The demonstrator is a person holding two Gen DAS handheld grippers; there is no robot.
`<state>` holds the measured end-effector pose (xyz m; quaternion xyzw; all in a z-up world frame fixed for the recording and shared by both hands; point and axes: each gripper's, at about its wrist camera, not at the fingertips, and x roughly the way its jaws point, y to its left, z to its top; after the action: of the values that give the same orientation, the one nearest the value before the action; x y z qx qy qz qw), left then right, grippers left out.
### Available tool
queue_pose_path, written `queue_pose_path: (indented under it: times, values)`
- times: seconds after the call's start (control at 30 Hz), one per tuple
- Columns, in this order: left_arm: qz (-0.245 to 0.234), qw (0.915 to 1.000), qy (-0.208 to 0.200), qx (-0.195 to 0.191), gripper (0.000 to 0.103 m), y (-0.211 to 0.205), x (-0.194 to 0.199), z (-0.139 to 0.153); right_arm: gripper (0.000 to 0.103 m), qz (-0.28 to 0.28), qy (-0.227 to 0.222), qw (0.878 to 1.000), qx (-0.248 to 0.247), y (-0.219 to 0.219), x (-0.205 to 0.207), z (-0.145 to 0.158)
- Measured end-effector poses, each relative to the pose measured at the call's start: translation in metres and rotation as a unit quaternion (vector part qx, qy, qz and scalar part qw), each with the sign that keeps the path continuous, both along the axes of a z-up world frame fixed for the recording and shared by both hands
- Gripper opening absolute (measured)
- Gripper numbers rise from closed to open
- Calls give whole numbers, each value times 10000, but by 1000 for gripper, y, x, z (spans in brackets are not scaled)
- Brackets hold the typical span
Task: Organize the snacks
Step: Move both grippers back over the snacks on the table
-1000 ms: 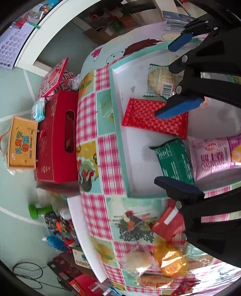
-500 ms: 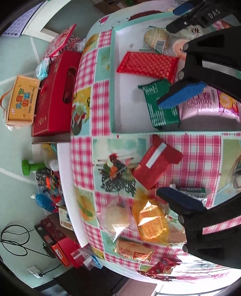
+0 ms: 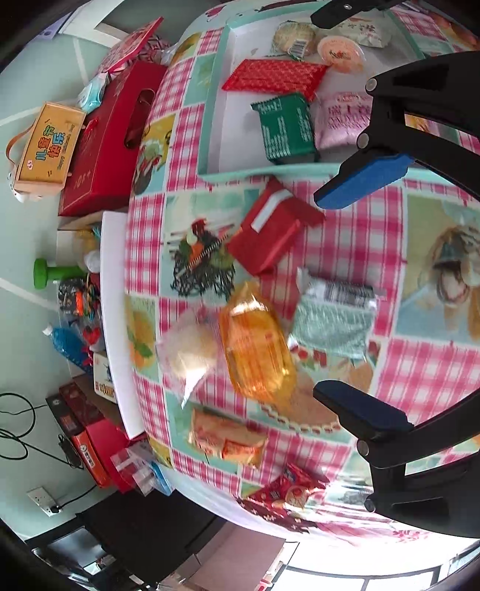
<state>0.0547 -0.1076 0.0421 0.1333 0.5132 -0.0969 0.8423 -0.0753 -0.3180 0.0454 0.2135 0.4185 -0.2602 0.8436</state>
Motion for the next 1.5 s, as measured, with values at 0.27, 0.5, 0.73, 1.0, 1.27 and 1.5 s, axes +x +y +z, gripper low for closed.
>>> queue_pose_path:
  times: [0.27, 0.5, 0.73, 1.0, 1.27, 1.5]
  values:
    - [167, 9997, 87, 122, 94, 44, -5, -6, 103, 437, 267, 9987, -46, 44, 15, 6]
    - [323, 9995, 34, 51, 94, 81, -7, -4, 103, 880, 223, 9959, -36, 82, 26, 15]
    - [513, 9984, 73, -248, 94, 106, 2, 1, 103, 1067, 334, 9937, -16, 105, 32, 11]
    - [467, 9982, 2, -367, 94, 117, 12, 9, 103, 1276, 191, 9916, 130, 128, 41, 13]
    - [629, 9952, 130, -736, 94, 141, 37, 16, 103, 1412, 350, 9881, 509, 150, 74, 4]
    - [998, 9913, 215, -830, 94, 192, 71, 19, 103, 1718, 673, 9817, 463, 178, 114, -1]
